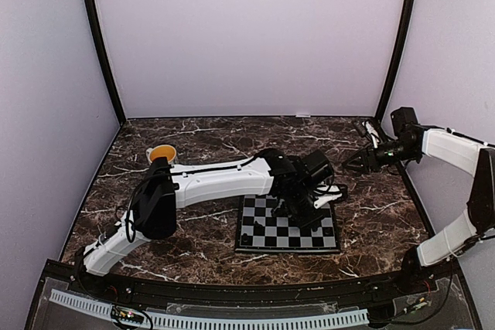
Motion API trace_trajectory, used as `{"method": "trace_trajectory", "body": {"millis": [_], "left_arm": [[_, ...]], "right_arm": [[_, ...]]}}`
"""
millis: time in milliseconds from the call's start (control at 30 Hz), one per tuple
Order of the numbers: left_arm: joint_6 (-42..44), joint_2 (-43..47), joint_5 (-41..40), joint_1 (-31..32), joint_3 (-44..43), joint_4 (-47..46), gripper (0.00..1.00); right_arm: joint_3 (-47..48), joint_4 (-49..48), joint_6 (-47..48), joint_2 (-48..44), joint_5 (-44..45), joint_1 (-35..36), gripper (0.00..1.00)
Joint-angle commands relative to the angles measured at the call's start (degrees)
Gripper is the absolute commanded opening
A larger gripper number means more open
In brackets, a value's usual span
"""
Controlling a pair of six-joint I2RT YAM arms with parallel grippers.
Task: Set up the chess pieces on the board
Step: Place the pawn at g7.
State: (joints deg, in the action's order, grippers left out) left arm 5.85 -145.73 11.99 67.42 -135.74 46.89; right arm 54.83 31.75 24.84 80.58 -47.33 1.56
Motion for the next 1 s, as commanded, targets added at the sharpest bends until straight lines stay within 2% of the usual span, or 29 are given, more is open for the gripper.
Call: {"method": "trace_trajectory", "body": {"millis": [0,967], "left_arm": [[1.04,0.37,2.28,0.41,-1.85,1.33,0.08],[0.72,-0.5,2.89,0.43,-1.98,1.89,0.13]], "right_arm": [[-0.06,-0.29,0.51,0.67,-0.88,0.01,0.52],[0.55,0.05,0.65,1.71,-1.49,0.07,0.53]]}}
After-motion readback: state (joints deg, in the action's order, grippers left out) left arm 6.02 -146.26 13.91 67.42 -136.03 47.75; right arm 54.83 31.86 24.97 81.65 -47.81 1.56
